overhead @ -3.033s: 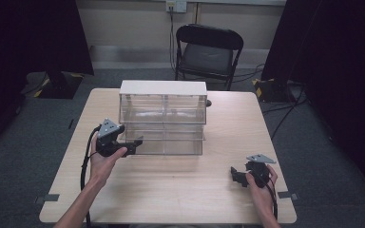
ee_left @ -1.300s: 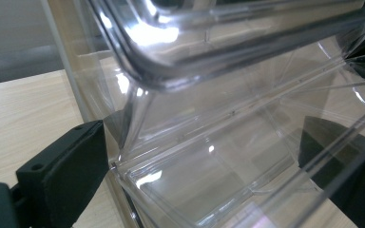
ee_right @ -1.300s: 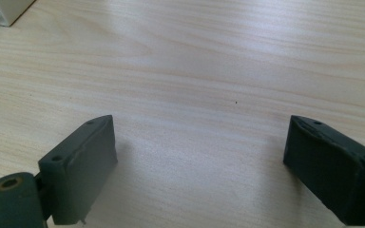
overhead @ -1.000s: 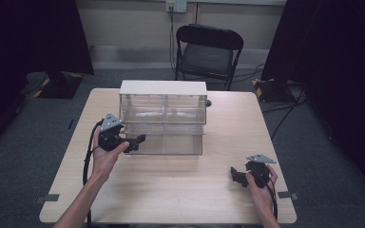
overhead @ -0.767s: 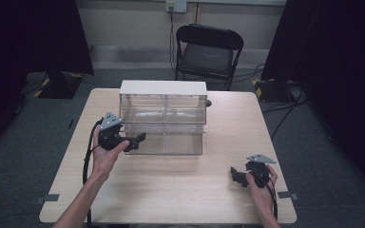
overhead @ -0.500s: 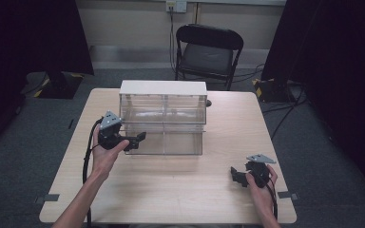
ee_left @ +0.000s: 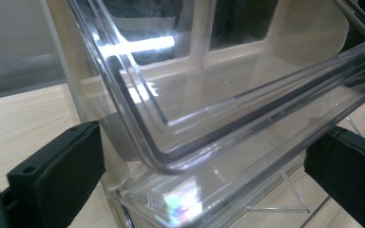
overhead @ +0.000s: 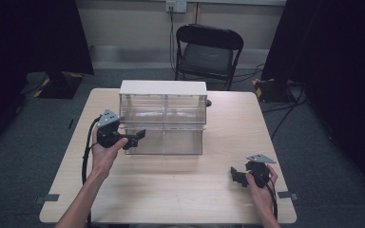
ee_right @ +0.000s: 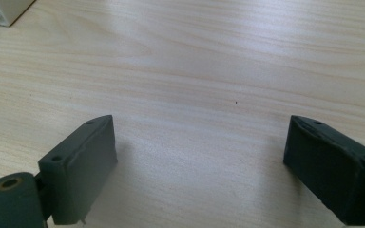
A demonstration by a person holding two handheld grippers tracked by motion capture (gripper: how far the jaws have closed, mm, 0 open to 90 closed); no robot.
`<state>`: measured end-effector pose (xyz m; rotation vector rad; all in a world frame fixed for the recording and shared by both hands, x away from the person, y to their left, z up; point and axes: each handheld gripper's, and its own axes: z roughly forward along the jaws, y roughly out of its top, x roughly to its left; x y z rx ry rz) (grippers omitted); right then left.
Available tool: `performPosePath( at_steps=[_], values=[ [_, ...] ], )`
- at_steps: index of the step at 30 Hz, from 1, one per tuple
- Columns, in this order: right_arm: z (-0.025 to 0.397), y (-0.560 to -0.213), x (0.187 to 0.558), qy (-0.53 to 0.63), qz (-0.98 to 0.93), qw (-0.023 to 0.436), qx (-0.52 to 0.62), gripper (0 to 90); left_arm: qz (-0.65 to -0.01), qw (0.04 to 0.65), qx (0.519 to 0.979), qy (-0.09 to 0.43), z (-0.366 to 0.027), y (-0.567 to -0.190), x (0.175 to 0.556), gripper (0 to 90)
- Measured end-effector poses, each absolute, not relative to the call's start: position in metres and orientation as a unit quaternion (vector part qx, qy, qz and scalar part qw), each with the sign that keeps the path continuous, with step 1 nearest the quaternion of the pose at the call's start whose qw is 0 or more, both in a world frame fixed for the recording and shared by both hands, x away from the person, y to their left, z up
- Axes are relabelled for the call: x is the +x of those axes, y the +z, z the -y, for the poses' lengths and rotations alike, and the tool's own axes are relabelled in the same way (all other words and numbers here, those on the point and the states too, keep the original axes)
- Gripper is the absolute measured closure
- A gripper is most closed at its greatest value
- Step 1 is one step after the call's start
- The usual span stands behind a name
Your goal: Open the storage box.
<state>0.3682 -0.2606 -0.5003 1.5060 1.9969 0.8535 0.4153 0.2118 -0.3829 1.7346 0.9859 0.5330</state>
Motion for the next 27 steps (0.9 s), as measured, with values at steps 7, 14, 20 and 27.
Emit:
performPosePath(
  at_steps=[7, 14, 20, 27],
  values=[
    [0.2606, -0.5003, 0.3682, 0.313, -0.732, 0.247, 0.552, 9.7, -0.413, 0.517, 0.72, 0.209, -0.2141, -0.3846, 0.4157, 0.0],
    [0.2606, -0.5003, 0.3682, 0.313, -0.732, 0.247, 0.552, 9.7, -0.412, 0.516, 0.721, 0.21, -0.2146, -0.3846, 0.4158, 0.0],
    [0.2604, -0.5003, 0.3682, 0.314, -0.732, 0.246, 0.553, 9.7, -0.413, 0.516, 0.721, 0.209, -0.2149, -0.3847, 0.4159, 0.0],
    [0.2606, -0.5003, 0.3682, 0.313, -0.732, 0.247, 0.552, 9.7, -0.414, 0.518, 0.72, 0.206, -0.2151, -0.3848, 0.416, 0.0]
  ],
)
